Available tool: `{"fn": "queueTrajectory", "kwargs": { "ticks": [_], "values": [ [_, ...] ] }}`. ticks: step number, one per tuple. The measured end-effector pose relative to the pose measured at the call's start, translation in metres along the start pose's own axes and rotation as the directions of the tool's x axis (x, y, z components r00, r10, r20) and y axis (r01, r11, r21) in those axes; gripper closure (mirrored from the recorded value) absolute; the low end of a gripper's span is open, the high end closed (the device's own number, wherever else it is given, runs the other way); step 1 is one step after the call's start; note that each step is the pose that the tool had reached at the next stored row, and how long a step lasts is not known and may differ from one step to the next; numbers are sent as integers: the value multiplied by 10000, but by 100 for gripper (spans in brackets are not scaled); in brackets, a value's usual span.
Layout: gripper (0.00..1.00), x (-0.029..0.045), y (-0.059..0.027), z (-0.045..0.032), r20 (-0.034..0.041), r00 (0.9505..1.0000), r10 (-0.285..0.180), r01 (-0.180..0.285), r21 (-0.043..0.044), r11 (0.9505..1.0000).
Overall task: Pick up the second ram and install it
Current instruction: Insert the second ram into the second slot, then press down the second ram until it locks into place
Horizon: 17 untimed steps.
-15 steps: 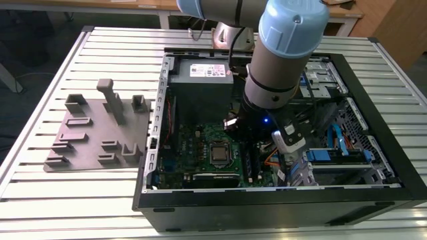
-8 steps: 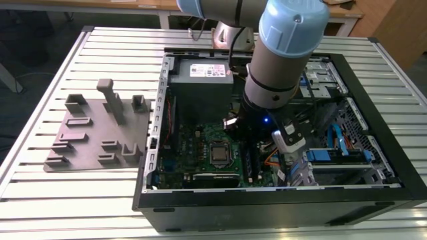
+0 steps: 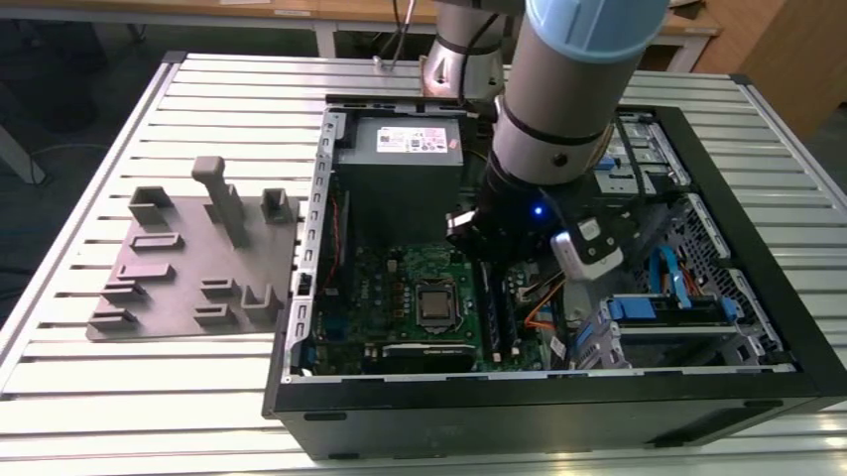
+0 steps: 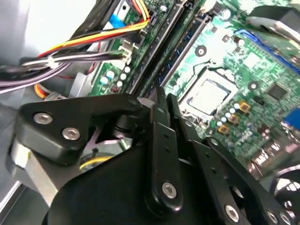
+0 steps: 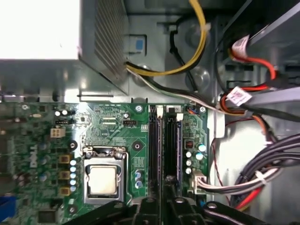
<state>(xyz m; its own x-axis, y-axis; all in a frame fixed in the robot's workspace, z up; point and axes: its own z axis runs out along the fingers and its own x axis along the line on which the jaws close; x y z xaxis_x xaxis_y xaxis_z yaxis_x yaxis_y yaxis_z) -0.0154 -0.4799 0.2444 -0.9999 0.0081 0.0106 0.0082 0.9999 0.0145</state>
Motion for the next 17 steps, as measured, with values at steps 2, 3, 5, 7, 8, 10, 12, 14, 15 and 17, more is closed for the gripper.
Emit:
{"fn": "queueTrajectory", "kwargs": {
  "ticks": [2,3,5,7,8,10,12,14,15,17],
  "values": [
    [87,1,10,-64,1,10000,0,0,1,10000],
    [90,2,14,-94,2,10000,0,0,1,10000],
    [90,2,16,-118,4,10000,0,0,-3,10000],
    [90,2,16,-118,4,10000,0,0,-8,10000],
    [90,2,16,-118,4,10000,0,0,-9,10000],
    [90,2,16,-118,4,10000,0,0,-8,10000],
    [90,2,16,-119,3,10000,1,-1,-9,10000],
    [90,2,16,-119,4,10000,0,0,-9,10000],
    [90,2,16,-117,3,10000,0,0,-8,10000],
    [90,2,18,-93,3,10000,0,0,-34,10000]
  ]
}}
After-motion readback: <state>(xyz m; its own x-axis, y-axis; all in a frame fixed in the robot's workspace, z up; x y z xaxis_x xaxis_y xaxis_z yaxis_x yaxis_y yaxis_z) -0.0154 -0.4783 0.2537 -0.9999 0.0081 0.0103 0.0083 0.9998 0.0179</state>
